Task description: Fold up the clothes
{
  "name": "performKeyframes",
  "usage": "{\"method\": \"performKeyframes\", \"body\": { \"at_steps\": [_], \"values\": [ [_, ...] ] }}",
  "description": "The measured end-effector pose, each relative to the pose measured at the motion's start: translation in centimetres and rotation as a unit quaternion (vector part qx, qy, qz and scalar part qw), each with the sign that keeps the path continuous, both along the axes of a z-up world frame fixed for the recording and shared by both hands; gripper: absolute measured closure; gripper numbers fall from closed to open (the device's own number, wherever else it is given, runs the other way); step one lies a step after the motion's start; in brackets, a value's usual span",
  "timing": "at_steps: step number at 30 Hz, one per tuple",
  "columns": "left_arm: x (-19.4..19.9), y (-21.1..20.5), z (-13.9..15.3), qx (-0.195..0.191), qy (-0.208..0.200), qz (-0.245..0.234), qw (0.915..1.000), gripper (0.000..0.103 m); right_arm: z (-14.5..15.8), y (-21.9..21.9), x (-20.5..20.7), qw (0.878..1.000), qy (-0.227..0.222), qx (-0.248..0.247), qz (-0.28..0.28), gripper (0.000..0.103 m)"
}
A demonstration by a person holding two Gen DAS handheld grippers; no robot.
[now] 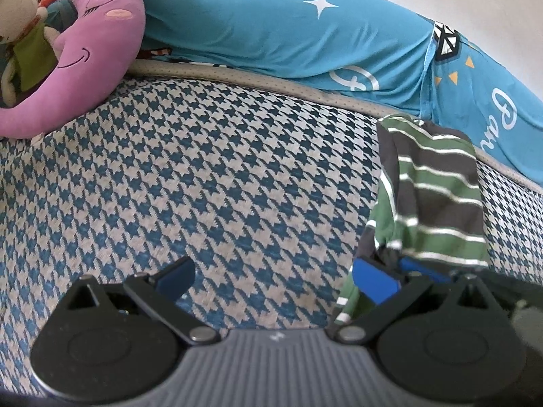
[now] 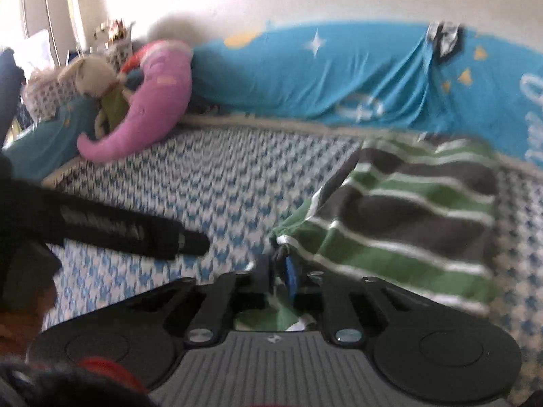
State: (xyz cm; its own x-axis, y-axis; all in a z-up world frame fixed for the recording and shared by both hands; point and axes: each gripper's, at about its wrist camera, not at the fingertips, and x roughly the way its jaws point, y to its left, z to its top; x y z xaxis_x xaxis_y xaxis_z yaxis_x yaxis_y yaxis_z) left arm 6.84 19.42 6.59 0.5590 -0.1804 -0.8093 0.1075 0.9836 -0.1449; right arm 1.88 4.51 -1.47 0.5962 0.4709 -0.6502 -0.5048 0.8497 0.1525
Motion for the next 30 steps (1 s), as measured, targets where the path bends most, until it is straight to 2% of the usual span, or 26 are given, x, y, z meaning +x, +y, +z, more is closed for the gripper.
{"method": "performKeyframes", "body": {
  "at_steps": [2, 12, 23, 30],
  "values": [
    [0.0, 0.1, 0.0, 0.001, -0.001, 0.001, 1.0000, 0.000, -0.3, 0.3, -0.2, 1.000, 0.000, -0.003, 0.013, 0.061],
    [-0.1, -0.1, 0.1, -0.002, -0.003, -0.001, 1.0000, 0.000, 2.3, -1.1, -2.0, 0.999, -0.008, 0.030, 0.039, 0.055],
    [0.2, -2.3, 0.7, -0.013, -0.026, -0.020, 0.9994, 0.000, 3.7, -1.8, -5.1, 0.999, 0.000, -0.012, 0.032, 0.052],
    [0.9, -3.8, -0.4, 0.004, -0.022, -0.026, 0.9994, 0.000, 5.0, -4.2, -6.8, 1.000, -0.002, -0.021, 0.006, 0.052]
  ]
}}
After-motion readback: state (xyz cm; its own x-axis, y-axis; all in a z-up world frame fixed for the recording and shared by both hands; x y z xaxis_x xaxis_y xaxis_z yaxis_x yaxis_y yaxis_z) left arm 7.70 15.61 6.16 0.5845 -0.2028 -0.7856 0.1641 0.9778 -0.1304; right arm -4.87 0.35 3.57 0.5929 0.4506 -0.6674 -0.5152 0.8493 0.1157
